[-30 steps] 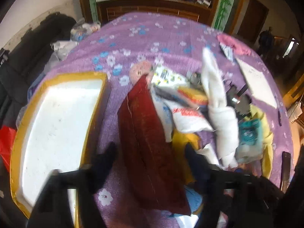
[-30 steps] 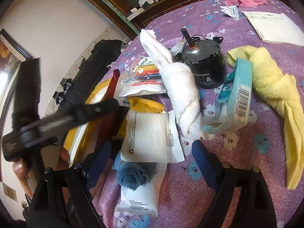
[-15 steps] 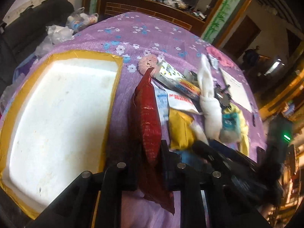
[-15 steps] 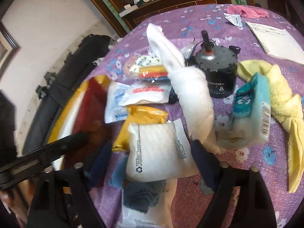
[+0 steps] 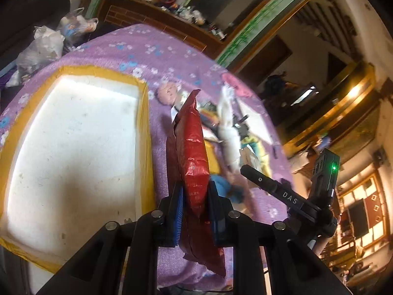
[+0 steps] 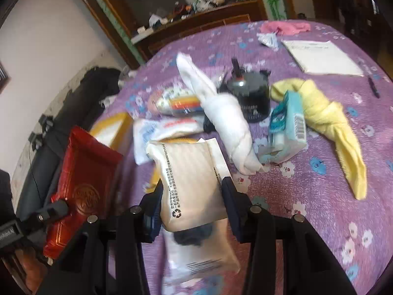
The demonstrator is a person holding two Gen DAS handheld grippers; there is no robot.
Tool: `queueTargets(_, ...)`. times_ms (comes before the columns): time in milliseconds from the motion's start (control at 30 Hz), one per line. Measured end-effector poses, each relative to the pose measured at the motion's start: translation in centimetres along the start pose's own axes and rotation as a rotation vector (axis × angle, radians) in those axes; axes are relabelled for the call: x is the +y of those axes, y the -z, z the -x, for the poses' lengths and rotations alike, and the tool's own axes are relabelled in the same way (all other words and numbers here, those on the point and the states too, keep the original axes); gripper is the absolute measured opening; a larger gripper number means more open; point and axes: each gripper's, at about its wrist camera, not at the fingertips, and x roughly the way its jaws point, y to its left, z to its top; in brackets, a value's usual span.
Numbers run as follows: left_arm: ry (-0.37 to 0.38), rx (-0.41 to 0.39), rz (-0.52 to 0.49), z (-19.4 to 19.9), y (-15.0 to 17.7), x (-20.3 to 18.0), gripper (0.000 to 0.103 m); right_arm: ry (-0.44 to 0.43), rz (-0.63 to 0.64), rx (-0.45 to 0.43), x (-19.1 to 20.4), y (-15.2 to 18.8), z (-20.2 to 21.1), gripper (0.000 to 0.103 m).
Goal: Organize soft objects
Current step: 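Carry the red pouch over the white tray with left while right lifts the white packet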
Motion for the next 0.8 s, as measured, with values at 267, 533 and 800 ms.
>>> queueTargets(267, -0.023, -0.105, 0.007, 7.4, 0.0, 2.3, 0.018, -0.11, 0.115, -0.036, 8.6, 0.4, 1.0, 0.043)
queueTargets(533, -0.321, -0.169, -0.107, 9.5, -0.5, 3.7, 0.018, -0.2, 0.271, 0.075, 17.0, 2.8, -3.1, 0.043)
queueTargets(800, -0.497, -0.048, -0.165, 4.4, 0.7, 5.5, 0.018, -0.185, 0.399, 0.174, 18.2, 5.7, -6.9, 0.044)
